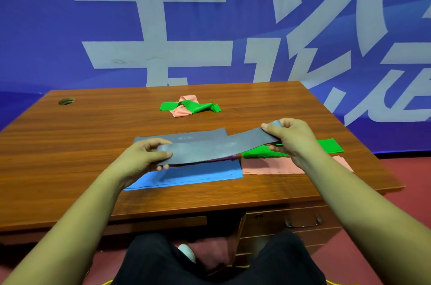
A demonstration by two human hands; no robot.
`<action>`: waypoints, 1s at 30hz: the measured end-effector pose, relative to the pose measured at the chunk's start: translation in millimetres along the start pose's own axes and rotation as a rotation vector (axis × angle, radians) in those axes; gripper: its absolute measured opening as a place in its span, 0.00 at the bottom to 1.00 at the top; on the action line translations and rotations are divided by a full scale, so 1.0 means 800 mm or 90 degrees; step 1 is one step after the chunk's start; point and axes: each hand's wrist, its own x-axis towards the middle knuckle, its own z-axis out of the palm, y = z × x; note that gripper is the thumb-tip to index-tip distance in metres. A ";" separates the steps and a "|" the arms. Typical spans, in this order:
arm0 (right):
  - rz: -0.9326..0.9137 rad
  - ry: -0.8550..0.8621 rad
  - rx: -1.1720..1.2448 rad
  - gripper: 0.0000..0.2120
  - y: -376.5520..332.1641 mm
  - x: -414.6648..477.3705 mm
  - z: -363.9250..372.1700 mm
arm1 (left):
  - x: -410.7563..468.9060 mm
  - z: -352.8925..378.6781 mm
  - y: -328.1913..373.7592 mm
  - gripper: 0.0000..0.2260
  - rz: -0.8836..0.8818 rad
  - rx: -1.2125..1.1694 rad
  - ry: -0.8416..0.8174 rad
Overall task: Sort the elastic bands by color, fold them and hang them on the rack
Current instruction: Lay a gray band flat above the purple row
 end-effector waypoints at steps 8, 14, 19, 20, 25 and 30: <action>-0.010 -0.025 -0.026 0.10 0.023 0.023 0.044 | 0.027 -0.036 -0.006 0.07 0.096 0.125 0.280; -0.103 0.059 -0.224 0.04 0.032 0.078 0.097 | 0.066 -0.075 -0.019 0.08 0.111 0.230 0.359; -0.150 0.078 -0.347 0.06 0.032 0.110 0.133 | 0.090 -0.092 -0.025 0.07 0.101 0.328 0.412; -0.161 0.075 -0.369 0.07 0.033 0.115 0.139 | 0.094 -0.095 -0.027 0.07 0.098 0.355 0.410; -0.182 0.055 -0.427 0.10 0.044 0.137 0.162 | 0.104 -0.110 -0.047 0.07 0.075 0.448 0.396; -0.191 0.031 -0.467 0.09 0.070 0.149 0.176 | 0.107 -0.113 -0.066 0.08 0.059 0.463 0.407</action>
